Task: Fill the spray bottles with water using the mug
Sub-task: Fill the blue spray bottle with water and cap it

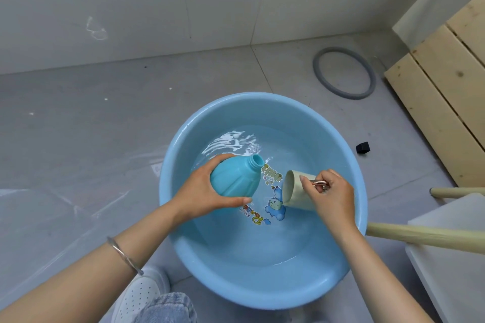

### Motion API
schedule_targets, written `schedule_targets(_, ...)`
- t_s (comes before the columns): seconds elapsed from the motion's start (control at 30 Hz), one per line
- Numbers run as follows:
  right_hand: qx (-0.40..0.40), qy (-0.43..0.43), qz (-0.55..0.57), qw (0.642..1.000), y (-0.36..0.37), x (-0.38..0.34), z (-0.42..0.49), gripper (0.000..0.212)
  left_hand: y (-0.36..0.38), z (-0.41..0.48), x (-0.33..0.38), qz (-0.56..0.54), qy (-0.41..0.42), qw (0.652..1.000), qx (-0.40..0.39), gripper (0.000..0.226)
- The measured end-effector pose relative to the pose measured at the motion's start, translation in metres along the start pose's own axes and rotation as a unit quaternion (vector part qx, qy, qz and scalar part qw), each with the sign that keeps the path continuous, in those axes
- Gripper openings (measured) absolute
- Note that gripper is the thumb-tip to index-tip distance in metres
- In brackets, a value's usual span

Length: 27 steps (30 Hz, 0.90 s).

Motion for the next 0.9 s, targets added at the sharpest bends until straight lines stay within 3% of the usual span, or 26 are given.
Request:
schedule_targets(0.37, 0.001, 0.078, 0.18, 0.981, -0.026, 0.003, -0.006, 0.053, 0.0, 0.0, 0.002, -0.011, -0.003, 1.0, 0.0, 0.081)
schedule_targets(0.73, 0.029, -0.005, 0.262, 0.965, -0.07, -0.076, -0.02, 0.055, 0.0, 0.0, 0.001, -0.007, 0.0, 1.0, 0.001, 0.084)
schedule_targets(0.9, 0.047, -0.031, 0.25, 0.967, -0.081, -0.098, -0.021, 0.042, 0.001, 0.0, 0.0, -0.008, -0.004, 1.0, 0.0, 0.085)
Point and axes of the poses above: each hand's wrist, its own z-axis towards the middle knuckle, its own y-axis out of the palm, x = y × z, the point moved 10 cm from there along z, towards the middle knuckle, and after that the axes turned 5 degrees about y, right-handed, at the moved point
